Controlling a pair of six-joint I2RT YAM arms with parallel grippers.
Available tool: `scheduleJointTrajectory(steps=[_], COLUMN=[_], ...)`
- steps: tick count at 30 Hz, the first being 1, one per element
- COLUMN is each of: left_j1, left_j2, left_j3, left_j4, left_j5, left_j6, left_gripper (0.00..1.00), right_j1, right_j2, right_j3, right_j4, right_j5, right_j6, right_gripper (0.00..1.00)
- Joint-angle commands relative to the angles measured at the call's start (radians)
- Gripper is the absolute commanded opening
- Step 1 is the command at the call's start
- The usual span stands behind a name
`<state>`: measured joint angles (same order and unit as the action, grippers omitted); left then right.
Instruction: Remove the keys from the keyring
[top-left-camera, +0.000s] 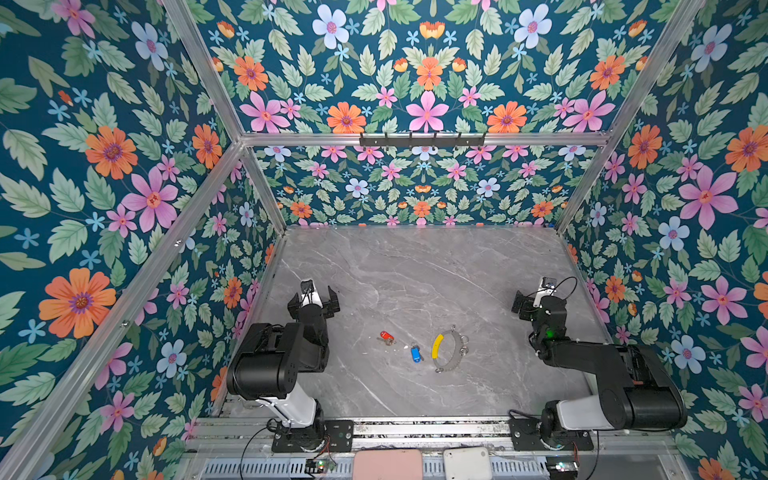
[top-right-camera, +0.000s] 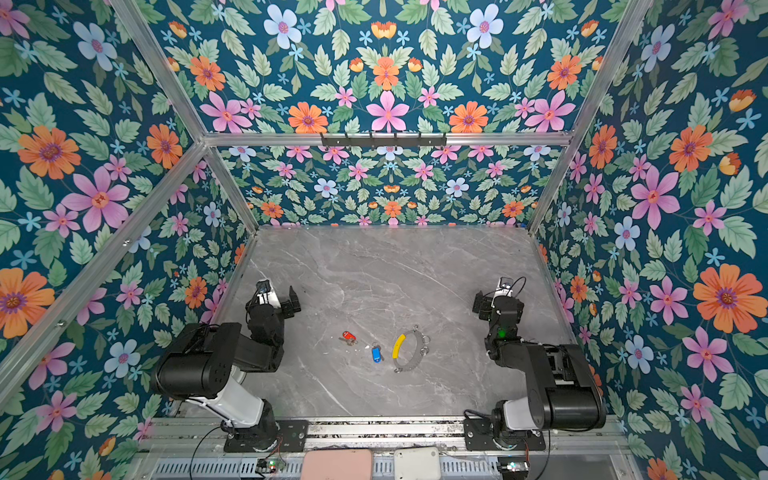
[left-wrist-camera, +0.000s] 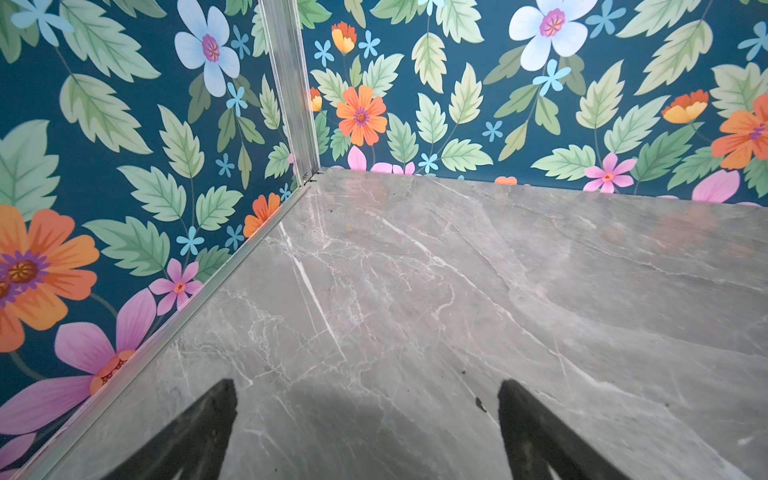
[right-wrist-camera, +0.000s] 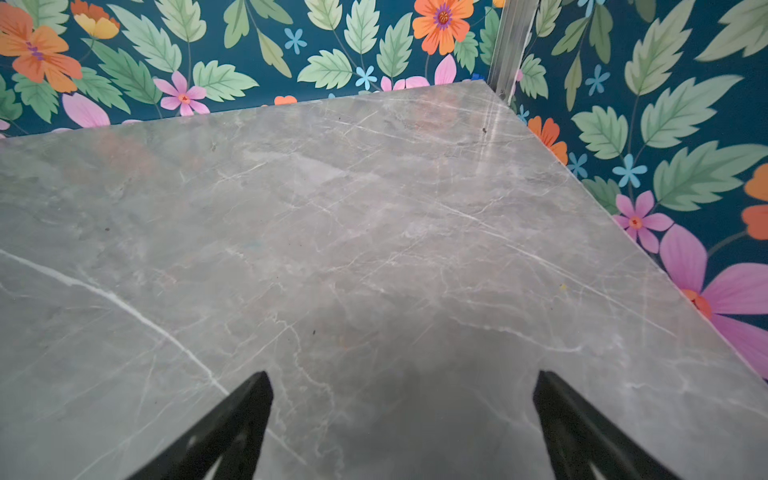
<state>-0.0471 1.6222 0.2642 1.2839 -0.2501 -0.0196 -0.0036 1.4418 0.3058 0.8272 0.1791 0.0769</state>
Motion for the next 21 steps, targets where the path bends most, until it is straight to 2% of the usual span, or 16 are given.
scheduleJointTrajectory(steps=[1, 3, 21], left_j1=[0.001, 0.0, 0.001], left_j2=[0.0, -0.001, -0.001], left_j3=[0.0, 0.001, 0.003], left_j4=[0.024, 0.024, 0.021], left_j5=[-0.003, -0.003, -0.006], left_j6=[0.003, 0.003, 0.004], left_gripper=[1.0, 1.0, 1.0], right_j1=[-0.002, 0.0, -0.002], right_j2=[-0.01, 0.005, -0.003], right_j3=[0.002, -0.005, -0.004], right_j4=[0.046, 0.089, 0.072], right_j5=[-0.026, -0.021, -0.024], right_j6=[0.012, 0.006, 0.008], right_gripper=[0.99, 0.99, 0.99])
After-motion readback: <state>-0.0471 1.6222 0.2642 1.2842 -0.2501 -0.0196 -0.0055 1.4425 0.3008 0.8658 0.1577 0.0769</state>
